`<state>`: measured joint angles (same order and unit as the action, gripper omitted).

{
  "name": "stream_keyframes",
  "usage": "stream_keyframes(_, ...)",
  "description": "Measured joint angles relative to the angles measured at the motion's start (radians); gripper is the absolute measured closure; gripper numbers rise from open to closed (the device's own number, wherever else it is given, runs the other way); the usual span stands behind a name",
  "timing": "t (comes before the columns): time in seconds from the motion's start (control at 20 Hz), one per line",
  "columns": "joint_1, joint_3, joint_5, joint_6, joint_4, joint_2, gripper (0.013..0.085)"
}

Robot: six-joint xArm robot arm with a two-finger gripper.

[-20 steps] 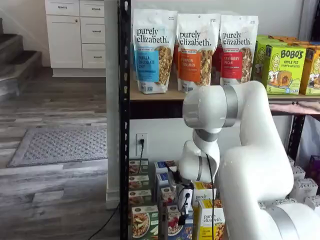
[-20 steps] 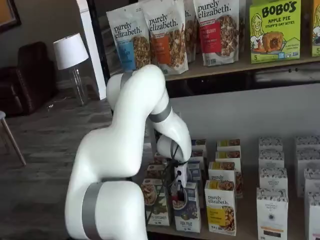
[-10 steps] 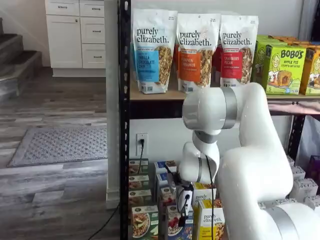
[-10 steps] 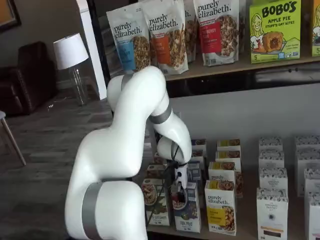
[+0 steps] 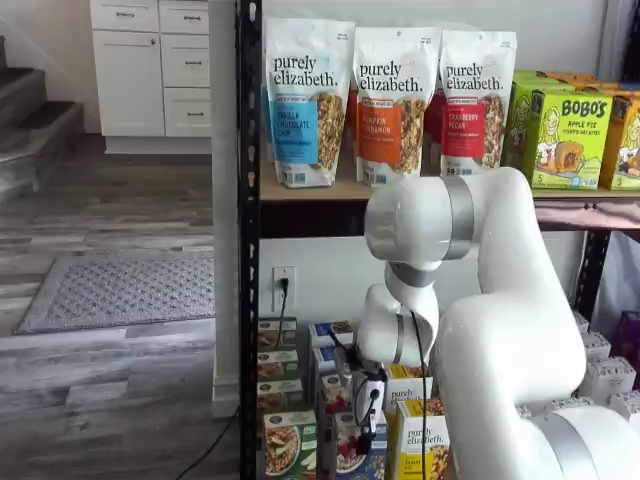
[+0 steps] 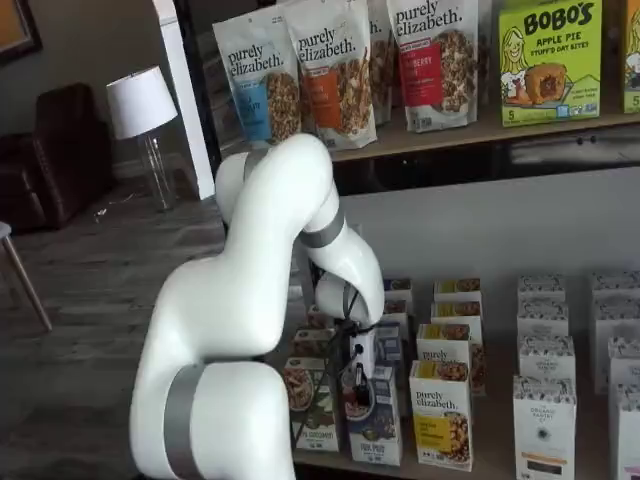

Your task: Pick up the blue and white box that is on the bottom shelf, the second box from the left

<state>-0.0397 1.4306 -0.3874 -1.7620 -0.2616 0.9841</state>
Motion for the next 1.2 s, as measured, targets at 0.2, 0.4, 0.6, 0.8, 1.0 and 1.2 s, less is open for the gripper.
stream_keyframes(0.2,0.0,0.003,-0.002,0.001,0.001,0.002,0.033)
stream_keyframes(0.4,-0.001,0.005,-0.002,0.005,0.004,0.003,0.037)
stream_keyframes(0.6,-0.002,0.006,0.005,0.015,0.014,0.006,0.037)
stream_keyframes(0.8,-0.003,0.008,0.006,0.019,0.018,0.008,0.037)
stream_keyframes(1.0,-0.004,0.01,-0.001,0.013,0.01,0.008,0.037)
stream_keyframes(1.2,-0.003,0.008,-0.01,0.011,0.008,0.004,0.037)
